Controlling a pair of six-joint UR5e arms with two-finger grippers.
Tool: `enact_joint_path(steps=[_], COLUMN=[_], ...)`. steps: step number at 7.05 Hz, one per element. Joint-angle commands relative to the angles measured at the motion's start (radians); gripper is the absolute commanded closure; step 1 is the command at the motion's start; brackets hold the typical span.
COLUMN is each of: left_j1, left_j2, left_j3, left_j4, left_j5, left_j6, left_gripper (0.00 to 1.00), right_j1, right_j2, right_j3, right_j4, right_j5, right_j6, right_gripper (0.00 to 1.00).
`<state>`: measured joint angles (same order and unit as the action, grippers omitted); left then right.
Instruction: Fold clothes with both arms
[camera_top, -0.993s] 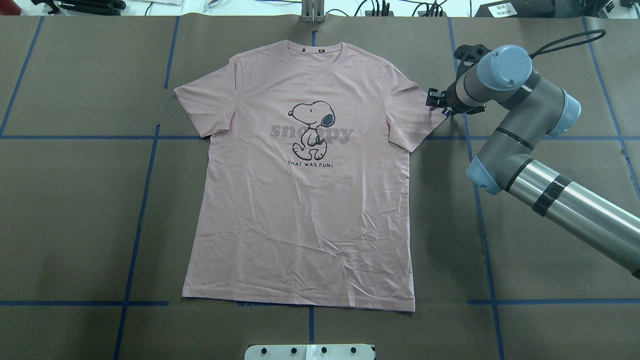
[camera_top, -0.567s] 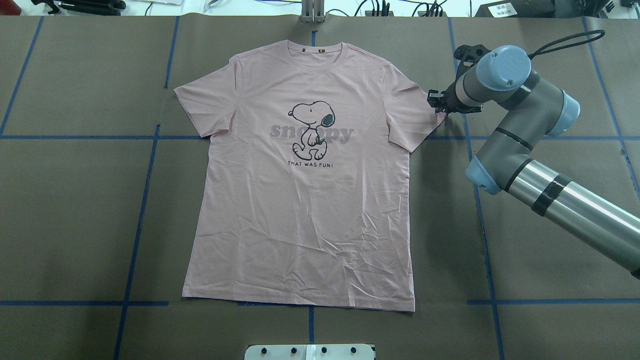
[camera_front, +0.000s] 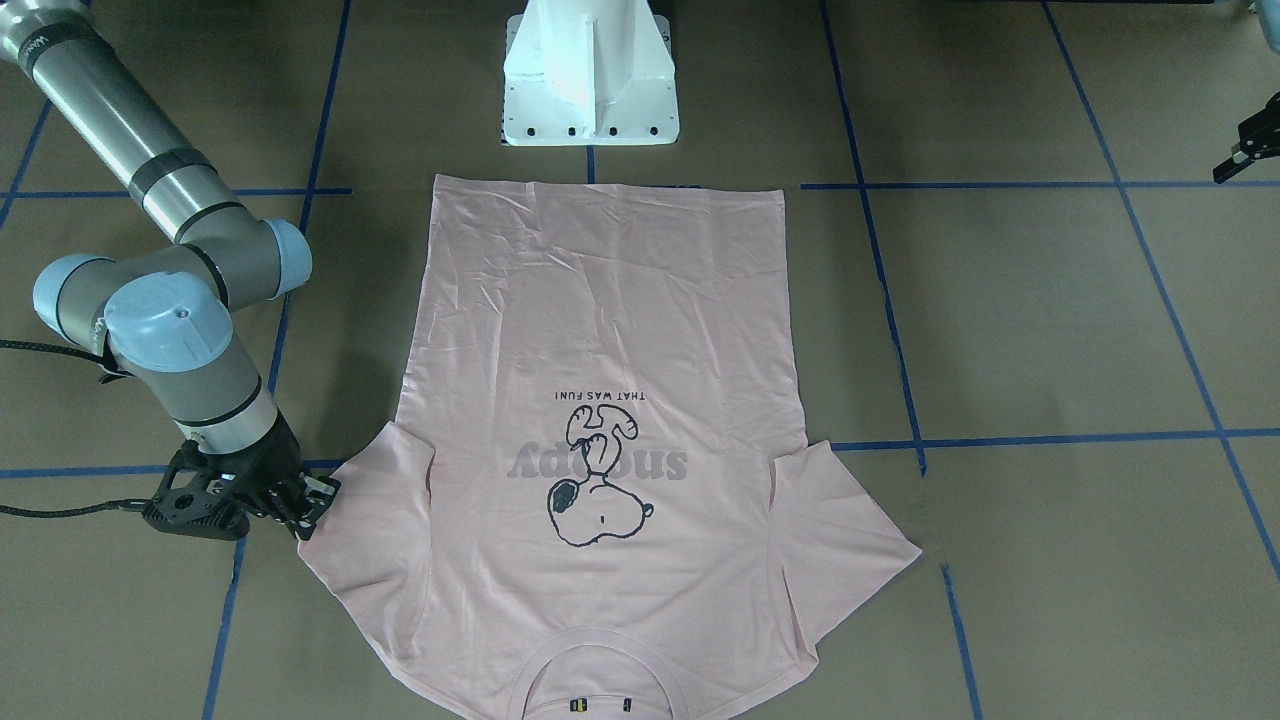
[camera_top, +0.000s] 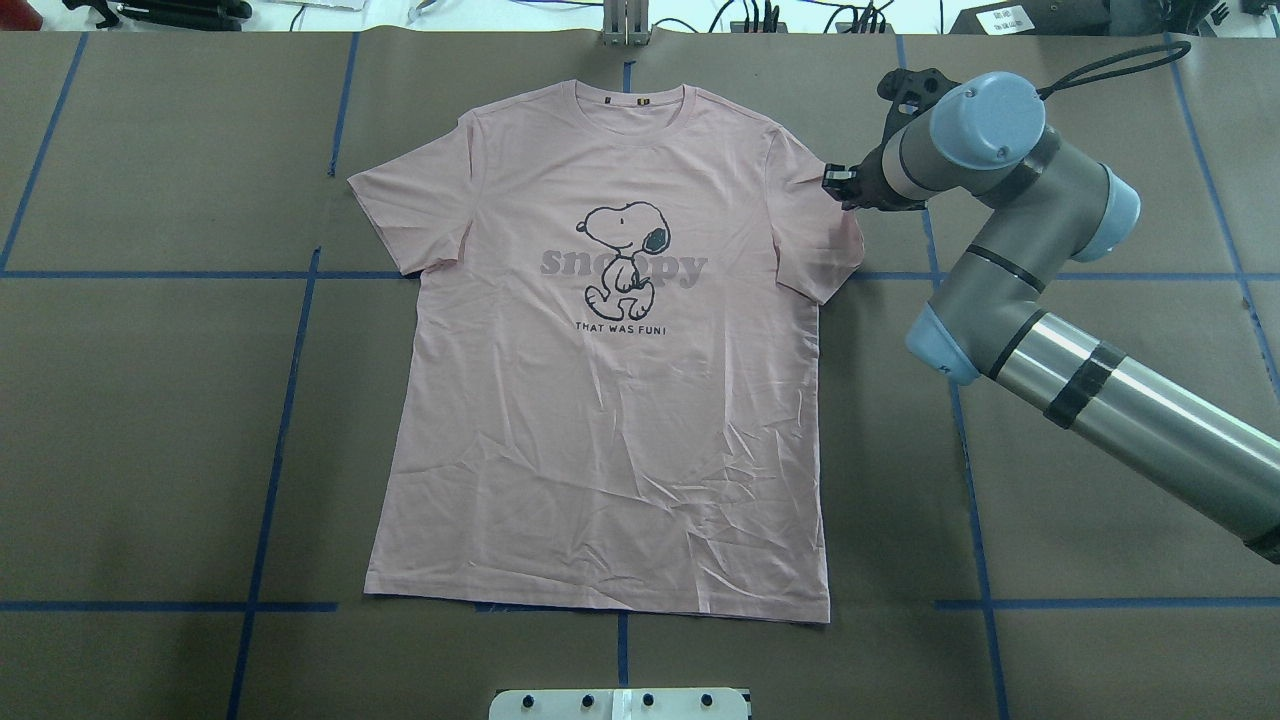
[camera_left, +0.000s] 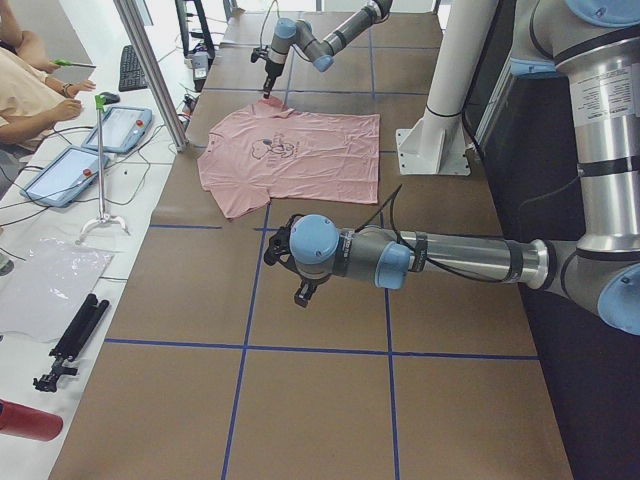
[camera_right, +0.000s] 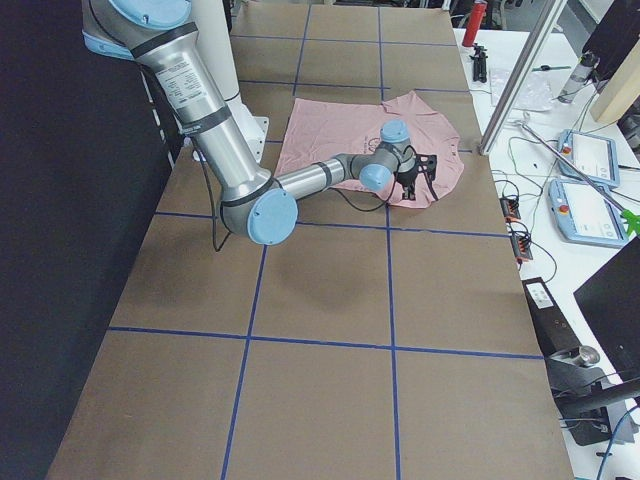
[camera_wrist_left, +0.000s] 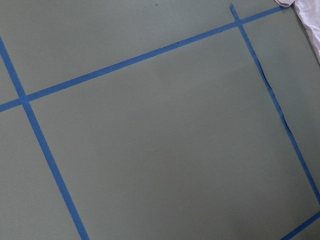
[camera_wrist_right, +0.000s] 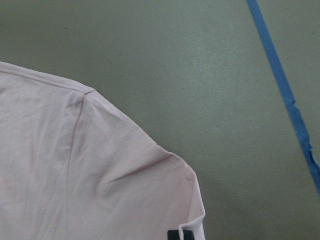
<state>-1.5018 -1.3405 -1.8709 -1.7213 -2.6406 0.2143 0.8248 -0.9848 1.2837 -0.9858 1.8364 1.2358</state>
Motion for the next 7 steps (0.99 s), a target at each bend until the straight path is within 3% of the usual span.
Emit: enact_joint_path(steps=[1,2,4,5,6,7], left_j1=[-0.002,0.000,0.000,0.000,0.002,0.012], left_j2=[0.015,0.014,0.014,0.015,0.001,-0.070], left_j3=[-0.024,-0.030,-0.034,-0.034,-0.037,-0.043], left_j4=[0.000,-0.001,0.000,0.000,-0.001,-0.015], left_j5=[-0.002,-0.002,-0.001,-0.001,-0.001,0.007], left_j6=[-0.001,-0.003,-0.004,-0.004,-0.035,-0.206], left_gripper=[0.00,0.00,0.00,0.00,0.00,0.00], right_j1=[-0.068,-0.093,-0.105,-0.104,-0.104,-0.102], right_j2=[0.108,0.150,0.226,0.248,0.251,0.255], right_j3=[-0.074,-0.123,-0.205,-0.231,-0.237,-0.234], right_j4=[-0.004,-0.002,0.001,0.001,0.002,0.002], right_j5=[-0.078,-0.141,-0.149,-0.151,-0.149,-0.147], right_j6=[0.111,0.144,0.145,0.143,0.145,0.145], right_gripper=[1.00,1.00,1.00,0.74,0.01,0.00])
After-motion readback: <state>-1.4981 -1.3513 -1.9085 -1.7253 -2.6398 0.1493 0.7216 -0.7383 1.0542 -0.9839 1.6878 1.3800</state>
